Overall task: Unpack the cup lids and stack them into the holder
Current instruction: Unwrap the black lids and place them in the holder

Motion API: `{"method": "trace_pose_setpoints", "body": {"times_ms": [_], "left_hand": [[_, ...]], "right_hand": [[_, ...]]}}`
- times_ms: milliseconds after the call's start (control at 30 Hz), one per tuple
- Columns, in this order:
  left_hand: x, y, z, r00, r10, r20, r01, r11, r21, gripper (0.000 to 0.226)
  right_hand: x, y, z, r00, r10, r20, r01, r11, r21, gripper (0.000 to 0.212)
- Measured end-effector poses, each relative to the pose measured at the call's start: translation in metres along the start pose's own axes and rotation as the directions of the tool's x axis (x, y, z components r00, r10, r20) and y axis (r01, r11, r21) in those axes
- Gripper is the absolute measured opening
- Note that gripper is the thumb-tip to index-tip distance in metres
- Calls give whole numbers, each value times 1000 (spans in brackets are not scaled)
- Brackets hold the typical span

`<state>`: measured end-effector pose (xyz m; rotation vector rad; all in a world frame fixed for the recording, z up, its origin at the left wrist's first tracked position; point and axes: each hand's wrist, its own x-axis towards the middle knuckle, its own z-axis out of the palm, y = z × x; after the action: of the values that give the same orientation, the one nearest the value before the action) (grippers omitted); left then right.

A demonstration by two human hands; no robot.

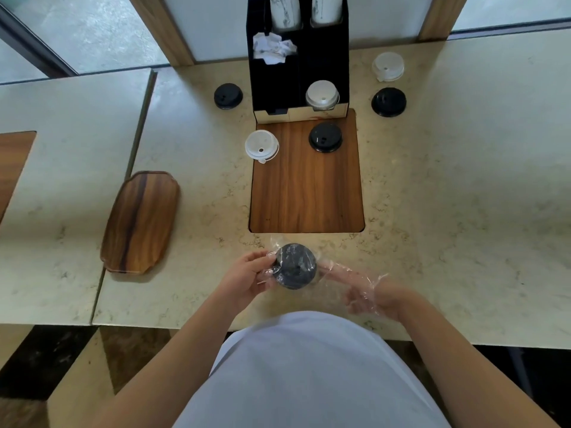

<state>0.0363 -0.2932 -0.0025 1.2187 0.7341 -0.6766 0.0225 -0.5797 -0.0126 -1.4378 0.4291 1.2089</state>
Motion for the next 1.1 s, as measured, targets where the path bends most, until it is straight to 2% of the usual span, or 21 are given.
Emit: {"method": "trace_pose_setpoints", "body": {"times_ms": [100, 167, 233, 267, 333, 400, 467, 533, 600, 767, 833, 933, 1033, 1100], "left_hand": [[-1, -1, 5, 1000, 16, 8, -16, 999, 51, 25], [-1, 0, 9, 1000, 24, 20, -25, 997, 75, 27], [-3, 2, 14, 1000, 22, 3, -22, 988, 154, 37], [-2, 3, 15, 1000, 22, -12, -20, 978, 205, 43], [-1, 2, 17, 999, 26, -19, -20, 965, 263, 50], [1, 3, 18, 999, 18, -28, -10, 965, 263, 54], [1, 6, 18, 1000, 15, -18, -10, 975, 221, 51], [0, 10, 20, 999, 18, 27, -23, 985, 173, 46], [-1, 12, 22, 998, 26, 55, -33, 991, 132, 42], [-4, 20, 26, 994, 47, 102, -49, 999, 19, 41], [-5, 23, 25, 989, 62, 131, -63, 998, 3, 40], [-8, 27, 22, 980, 82, 184, -81, 997, -17, 47], [-10, 28, 17, 967, 101, 234, -85, 993, -77, 55], [-10, 28, 14, 955, 106, 277, -79, 991, -107, 62]], "right_hand": [[-4, 4, -5, 992, -95, 77, 75, 969, 234, 40], [-3, 0, 0, 980, -177, 95, 126, 909, 397, 28], [-1, -6, 9, 990, -132, 56, 76, 817, 572, 14], [-3, -10, 15, 994, -100, 34, 61, 802, 594, 18], [-2, -14, 19, 993, -98, -59, 115, 866, 486, 18], [-4, -18, 20, 991, -103, -82, 129, 881, 455, 16], [-4, -25, 23, 999, -46, -15, 47, 835, 549, 11], [-3, -34, 29, 999, -9, 53, -30, 724, 689, 22], [3, -42, 29, 1000, 5, 30, -24, 698, 716, 25], [10, -54, 20, 998, -65, -13, 61, 832, 551, 29], [10, -52, 18, 991, -132, 4, 106, 815, 570, 21], [5, -41, 12, 959, -285, 2, 241, 815, 528, 23], [-1, -37, 10, 952, -297, 71, 203, 789, 580, 39], [-2, -40, 12, 948, -298, 114, 191, 816, 546, 44]]}}
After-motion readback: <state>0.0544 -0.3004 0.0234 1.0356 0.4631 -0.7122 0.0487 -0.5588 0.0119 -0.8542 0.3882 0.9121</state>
